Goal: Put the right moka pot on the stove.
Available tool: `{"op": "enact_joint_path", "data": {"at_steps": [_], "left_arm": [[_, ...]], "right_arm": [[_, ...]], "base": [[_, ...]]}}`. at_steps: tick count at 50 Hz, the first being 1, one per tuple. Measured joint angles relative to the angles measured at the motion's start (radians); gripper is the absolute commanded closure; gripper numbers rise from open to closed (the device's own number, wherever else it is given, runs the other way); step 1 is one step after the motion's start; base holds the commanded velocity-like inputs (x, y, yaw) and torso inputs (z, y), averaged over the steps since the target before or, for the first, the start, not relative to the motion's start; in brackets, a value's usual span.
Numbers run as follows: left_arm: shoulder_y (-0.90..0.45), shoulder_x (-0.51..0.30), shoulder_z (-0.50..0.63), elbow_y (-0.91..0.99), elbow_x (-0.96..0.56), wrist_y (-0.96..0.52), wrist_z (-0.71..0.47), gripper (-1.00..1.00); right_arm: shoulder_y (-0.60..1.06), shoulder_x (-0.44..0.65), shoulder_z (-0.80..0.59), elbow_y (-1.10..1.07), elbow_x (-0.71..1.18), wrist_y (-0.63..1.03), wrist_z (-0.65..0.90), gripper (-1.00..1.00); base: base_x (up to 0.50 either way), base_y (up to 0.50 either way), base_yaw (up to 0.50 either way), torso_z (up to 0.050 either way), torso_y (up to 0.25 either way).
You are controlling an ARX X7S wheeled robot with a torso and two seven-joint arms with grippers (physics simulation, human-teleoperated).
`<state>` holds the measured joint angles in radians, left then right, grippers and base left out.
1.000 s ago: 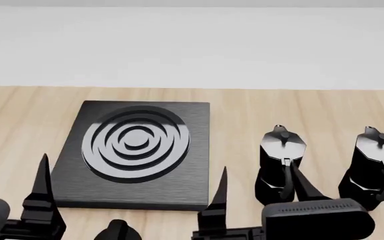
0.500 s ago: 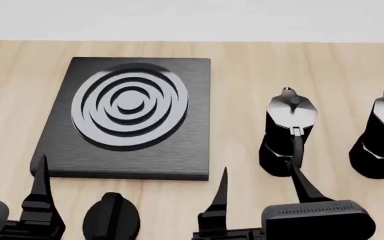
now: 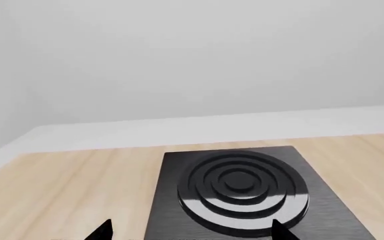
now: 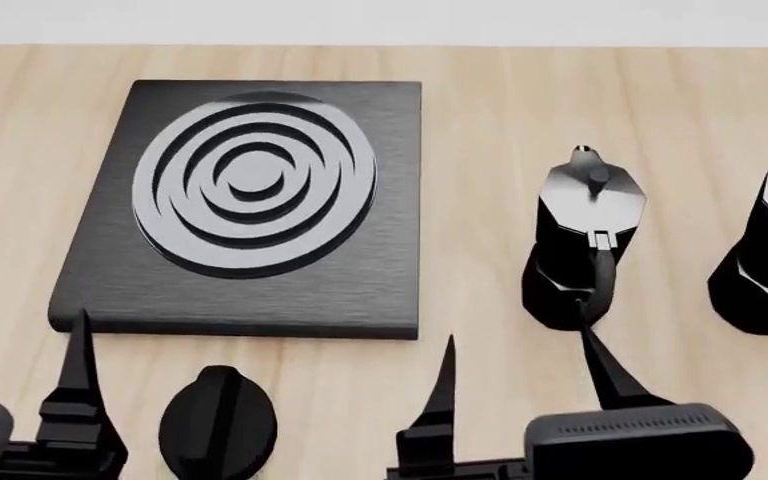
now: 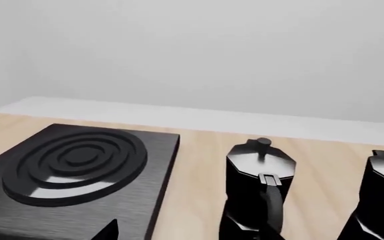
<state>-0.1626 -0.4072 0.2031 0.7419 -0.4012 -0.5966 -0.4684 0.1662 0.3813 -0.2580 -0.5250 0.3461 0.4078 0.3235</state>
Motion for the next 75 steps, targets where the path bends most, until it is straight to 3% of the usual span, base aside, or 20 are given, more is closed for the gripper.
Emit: {"op": "enact_joint_path", "data": {"at_steps": [75], "left_arm": [[0.002,-0.002,-0.016,-0.005,-0.041,0.004,-0.031,-1.0]], "right_arm": [[-0.158,0.183,0.352,0.092,0.201,-0.184,-0.095,-1.0]], "base": [[0.0,0.0,0.0,0.0,0.0]]}}
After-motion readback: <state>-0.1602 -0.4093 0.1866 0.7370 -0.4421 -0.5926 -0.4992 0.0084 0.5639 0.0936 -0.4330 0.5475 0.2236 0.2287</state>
